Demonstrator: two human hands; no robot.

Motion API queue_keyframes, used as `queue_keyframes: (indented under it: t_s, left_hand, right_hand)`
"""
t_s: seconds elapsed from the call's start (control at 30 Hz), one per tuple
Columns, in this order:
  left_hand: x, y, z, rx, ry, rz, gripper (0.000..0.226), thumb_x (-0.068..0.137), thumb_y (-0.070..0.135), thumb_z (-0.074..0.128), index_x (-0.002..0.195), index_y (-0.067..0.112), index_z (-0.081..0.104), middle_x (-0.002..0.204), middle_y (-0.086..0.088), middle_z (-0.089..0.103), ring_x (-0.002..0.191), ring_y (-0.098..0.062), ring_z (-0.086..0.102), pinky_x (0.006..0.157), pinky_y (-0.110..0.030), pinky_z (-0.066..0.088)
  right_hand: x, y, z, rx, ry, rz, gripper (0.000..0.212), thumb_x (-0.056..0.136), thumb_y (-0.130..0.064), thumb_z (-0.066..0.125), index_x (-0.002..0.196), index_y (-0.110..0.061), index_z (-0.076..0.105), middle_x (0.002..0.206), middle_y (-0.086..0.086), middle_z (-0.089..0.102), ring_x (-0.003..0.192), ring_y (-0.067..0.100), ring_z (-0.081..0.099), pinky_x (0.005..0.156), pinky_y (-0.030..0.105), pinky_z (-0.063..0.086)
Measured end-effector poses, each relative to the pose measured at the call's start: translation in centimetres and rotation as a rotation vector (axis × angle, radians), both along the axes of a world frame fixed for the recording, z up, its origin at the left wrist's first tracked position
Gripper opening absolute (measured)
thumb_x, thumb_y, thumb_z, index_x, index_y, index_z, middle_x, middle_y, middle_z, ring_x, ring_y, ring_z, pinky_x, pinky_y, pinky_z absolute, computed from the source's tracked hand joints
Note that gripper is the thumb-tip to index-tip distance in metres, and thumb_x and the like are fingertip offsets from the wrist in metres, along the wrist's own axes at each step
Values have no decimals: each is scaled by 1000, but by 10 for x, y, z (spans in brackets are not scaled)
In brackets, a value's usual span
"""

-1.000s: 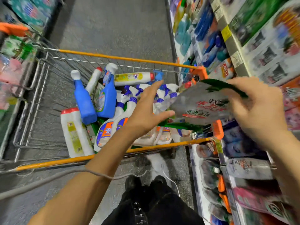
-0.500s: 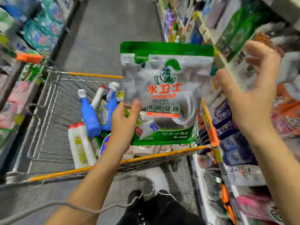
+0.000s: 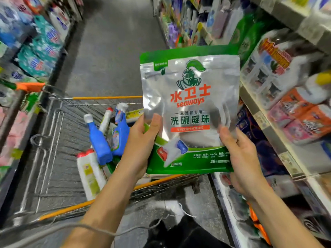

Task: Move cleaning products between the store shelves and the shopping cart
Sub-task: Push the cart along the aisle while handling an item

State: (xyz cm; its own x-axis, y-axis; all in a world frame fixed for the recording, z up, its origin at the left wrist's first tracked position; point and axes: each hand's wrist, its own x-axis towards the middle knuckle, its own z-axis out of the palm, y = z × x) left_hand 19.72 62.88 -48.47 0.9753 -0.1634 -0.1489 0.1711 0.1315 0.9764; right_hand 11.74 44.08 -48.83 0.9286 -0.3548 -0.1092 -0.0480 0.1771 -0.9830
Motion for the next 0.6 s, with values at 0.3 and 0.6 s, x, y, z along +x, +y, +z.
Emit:
queue_keyframes:
  t_s: [0.3, 0.6]
  left_hand:
    - [-17, -16, 31, 226, -335, -318, 67, 75, 43, 70, 131, 39, 35, 121, 26, 57, 105, 16, 55, 81, -1, 42]
    - [-51, -75, 67, 152, -516, -628, 81, 75, 43, 76, 140, 38, 27, 137, 18, 50, 124, -2, 50, 105, -32, 43]
  right_hand:
    - [-37, -8, 20, 126, 8, -258, 19, 90, -29, 58, 76, -26, 71, 67, 2, 71, 53, 17, 68, 40, 25, 51]
    - [-126, -22, 61, -50, -115, -589, 16, 87, -40, 58, 86, -30, 71, 90, 4, 76, 73, 19, 72, 66, 37, 57]
